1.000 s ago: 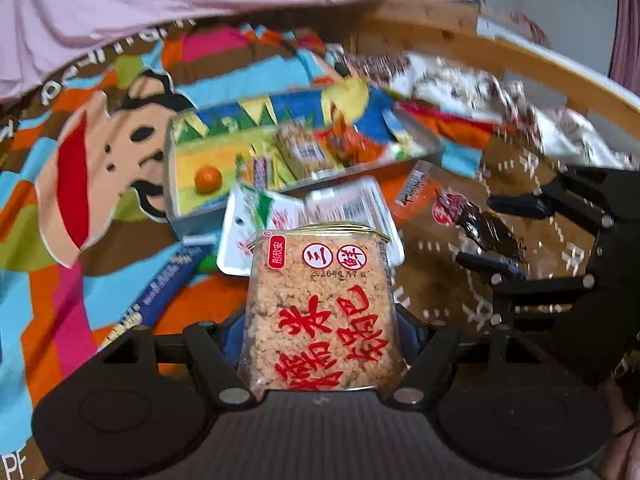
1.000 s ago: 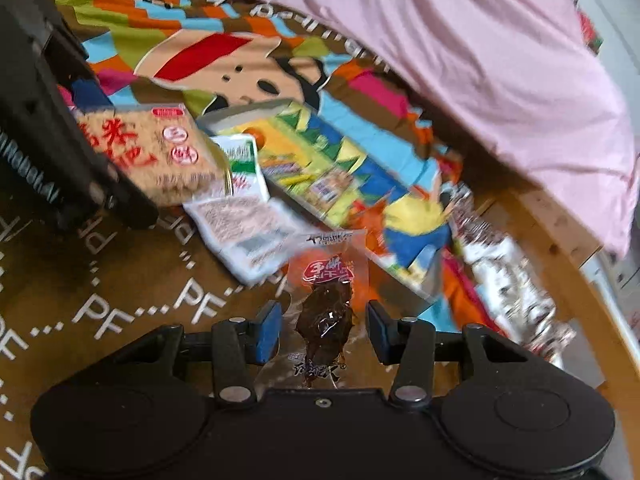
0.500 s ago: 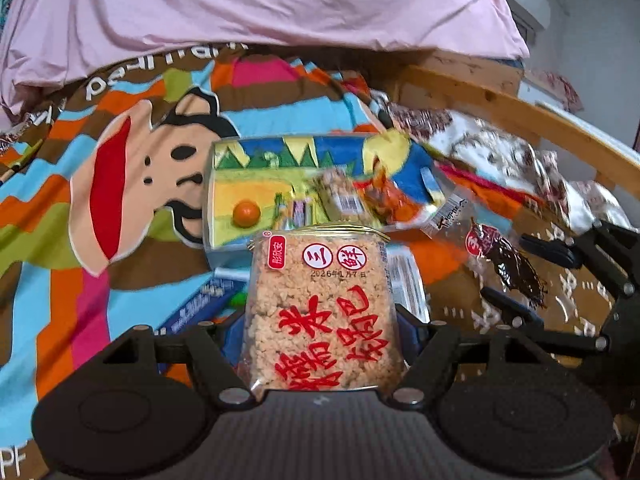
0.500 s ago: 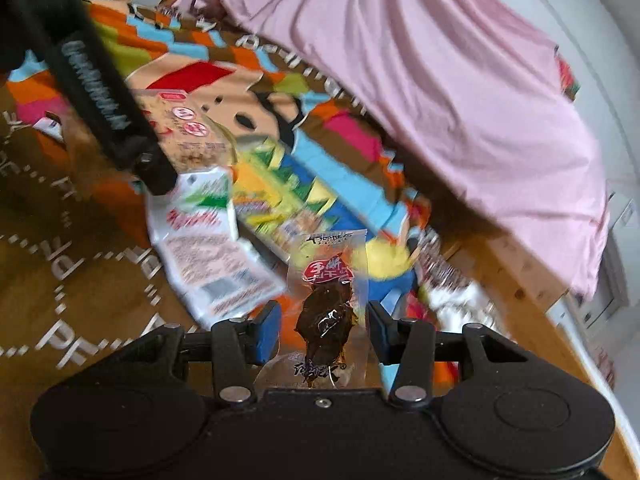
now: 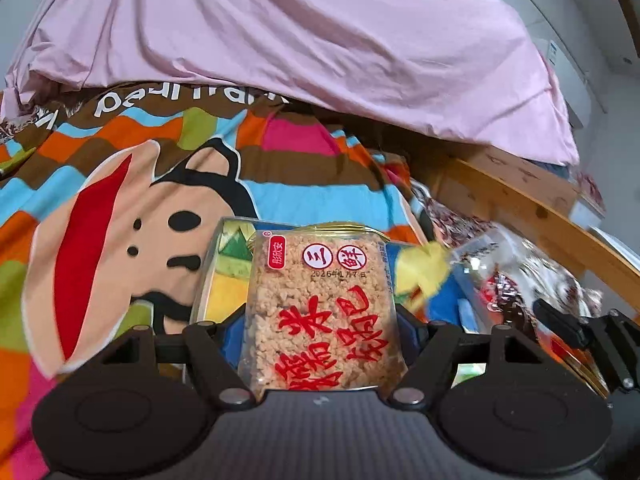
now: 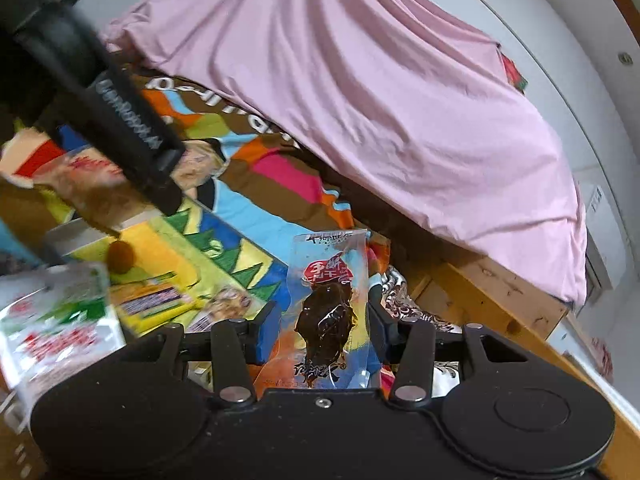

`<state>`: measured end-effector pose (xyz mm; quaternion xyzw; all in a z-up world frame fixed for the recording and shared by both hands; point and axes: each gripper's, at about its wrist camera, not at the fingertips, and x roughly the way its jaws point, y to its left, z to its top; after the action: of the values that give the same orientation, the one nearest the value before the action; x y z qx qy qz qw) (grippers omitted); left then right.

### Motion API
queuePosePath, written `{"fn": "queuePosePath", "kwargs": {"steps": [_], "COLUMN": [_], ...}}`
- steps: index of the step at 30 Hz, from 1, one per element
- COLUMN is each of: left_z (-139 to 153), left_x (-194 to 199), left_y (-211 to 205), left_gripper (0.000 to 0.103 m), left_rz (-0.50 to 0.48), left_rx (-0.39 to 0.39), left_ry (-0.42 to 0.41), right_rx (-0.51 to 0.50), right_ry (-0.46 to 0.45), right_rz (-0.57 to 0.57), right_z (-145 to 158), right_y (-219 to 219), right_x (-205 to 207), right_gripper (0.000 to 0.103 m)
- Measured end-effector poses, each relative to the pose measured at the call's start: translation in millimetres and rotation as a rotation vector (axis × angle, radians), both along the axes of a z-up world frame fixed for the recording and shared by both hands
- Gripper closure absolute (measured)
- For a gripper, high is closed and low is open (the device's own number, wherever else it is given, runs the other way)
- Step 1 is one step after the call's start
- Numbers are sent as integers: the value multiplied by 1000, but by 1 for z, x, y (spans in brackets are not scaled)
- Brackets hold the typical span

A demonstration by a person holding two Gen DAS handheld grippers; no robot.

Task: Organize snacks
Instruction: 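Carry the rice cake block with the left tool while the right tool carries the meat snack to the tray, then release both snacks into the tray and lift both tools away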

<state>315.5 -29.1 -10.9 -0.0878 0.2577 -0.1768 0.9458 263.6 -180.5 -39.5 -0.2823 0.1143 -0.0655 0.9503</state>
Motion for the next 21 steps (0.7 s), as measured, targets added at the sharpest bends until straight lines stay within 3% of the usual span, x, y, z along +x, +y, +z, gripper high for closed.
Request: {"fn": "queuePosePath", "kwargs": {"steps": [5,11,13,21], "left_z": [-16,-32,-40,-60], "left_x": [31,65,72,81], "left_y": [1,-8,-14,-22], "left_gripper": [28,28,28,28], "left_rz": [24,31,30,0], "left_rx": [-10,-2,41,82], "left_ry": [8,37,63,92], "right_rx": [117,178,188,165], "right_ry": [38,99,126,165], "right_rz": [-40,-51,-54,-48], "right_z": [-7,-21,-26,-40], "right_y": [-12,-18,-18,-10], "right_x": [43,73,78,90], "right_gripper": [54,54,54,54]}}
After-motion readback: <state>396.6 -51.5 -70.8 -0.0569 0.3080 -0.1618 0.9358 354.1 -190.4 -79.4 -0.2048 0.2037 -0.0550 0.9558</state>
